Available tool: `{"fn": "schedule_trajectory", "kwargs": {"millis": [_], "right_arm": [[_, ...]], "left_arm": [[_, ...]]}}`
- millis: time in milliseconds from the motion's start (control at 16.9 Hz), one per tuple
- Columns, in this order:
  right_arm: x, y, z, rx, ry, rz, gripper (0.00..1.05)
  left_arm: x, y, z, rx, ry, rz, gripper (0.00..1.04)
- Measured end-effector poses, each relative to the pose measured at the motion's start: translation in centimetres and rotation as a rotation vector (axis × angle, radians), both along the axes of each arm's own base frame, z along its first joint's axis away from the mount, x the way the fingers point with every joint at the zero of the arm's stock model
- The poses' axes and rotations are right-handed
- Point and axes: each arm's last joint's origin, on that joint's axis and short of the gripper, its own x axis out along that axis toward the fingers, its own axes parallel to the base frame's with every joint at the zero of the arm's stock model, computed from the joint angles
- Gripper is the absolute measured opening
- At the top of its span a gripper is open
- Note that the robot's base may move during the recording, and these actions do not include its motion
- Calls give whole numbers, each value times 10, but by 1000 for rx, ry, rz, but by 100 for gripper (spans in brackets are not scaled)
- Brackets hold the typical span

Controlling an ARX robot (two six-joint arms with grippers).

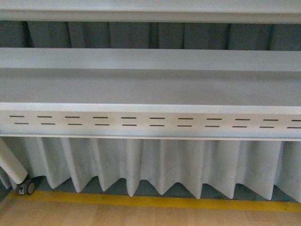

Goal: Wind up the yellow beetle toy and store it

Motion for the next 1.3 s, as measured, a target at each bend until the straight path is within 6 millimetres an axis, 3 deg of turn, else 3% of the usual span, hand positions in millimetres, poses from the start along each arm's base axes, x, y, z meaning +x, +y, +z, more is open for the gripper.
{"fn": "schedule_trajectory", "kwargs": {"millis": [1299], "right_arm": [[0,0,0,0,0,0,98]], "left_arm": [[0,0,0,0,0,0,98]]}}
